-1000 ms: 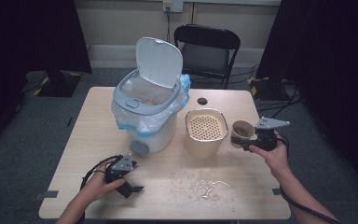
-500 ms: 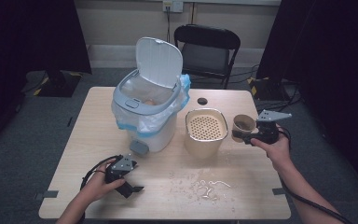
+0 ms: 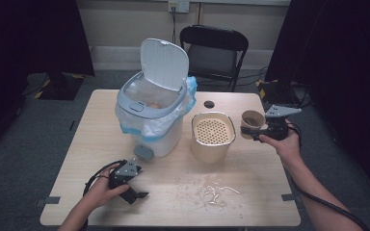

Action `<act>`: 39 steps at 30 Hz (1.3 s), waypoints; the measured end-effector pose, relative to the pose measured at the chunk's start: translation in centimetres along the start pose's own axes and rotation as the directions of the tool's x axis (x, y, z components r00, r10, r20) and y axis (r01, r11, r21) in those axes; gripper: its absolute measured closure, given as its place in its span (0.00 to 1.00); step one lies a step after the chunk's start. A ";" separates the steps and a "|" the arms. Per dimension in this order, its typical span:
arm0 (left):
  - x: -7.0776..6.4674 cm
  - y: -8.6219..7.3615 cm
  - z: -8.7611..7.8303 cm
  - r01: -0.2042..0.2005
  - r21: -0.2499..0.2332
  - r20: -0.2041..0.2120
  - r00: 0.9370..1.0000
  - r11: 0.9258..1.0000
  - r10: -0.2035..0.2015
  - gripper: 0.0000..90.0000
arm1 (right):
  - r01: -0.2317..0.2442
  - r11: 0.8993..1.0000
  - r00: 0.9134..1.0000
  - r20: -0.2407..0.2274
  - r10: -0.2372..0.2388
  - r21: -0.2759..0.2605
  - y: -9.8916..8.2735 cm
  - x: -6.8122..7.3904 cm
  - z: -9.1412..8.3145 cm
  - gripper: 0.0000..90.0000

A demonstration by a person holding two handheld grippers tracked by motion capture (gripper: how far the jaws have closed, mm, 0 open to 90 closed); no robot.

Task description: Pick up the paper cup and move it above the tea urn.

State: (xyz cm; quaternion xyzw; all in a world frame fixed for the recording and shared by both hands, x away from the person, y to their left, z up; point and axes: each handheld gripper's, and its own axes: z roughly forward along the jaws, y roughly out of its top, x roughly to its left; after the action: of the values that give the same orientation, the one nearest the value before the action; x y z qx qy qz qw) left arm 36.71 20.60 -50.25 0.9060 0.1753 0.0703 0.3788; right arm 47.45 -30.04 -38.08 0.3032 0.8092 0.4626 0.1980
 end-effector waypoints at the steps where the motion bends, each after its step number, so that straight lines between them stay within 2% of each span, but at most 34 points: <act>1: 0.0 0.0 0.0 0.000 0.000 0.000 1.000 1.000 0.000 0.00 | 0.000 1.000 1.000 0.000 0.000 0.000 0.0 0.0 0.0 0.37; 18: 0.0 0.0 0.0 0.001 -0.002 0.000 1.000 1.000 -0.001 0.00 | 0.047 0.999 0.997 0.053 -0.048 0.011 1.4 -1.7 1.8 0.37; 39: 0.0 0.0 0.0 0.001 -0.002 0.000 1.000 1.000 -0.001 0.00 | 0.132 0.991 0.986 0.105 -0.130 -0.014 4.2 -2.0 3.5 0.38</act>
State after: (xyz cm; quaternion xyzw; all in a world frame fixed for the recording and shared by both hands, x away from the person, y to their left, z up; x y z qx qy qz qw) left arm 36.72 20.58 -50.27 0.9055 0.1758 0.0703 0.3799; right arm 52.31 -27.51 -36.10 0.2709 0.8110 0.4408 0.2732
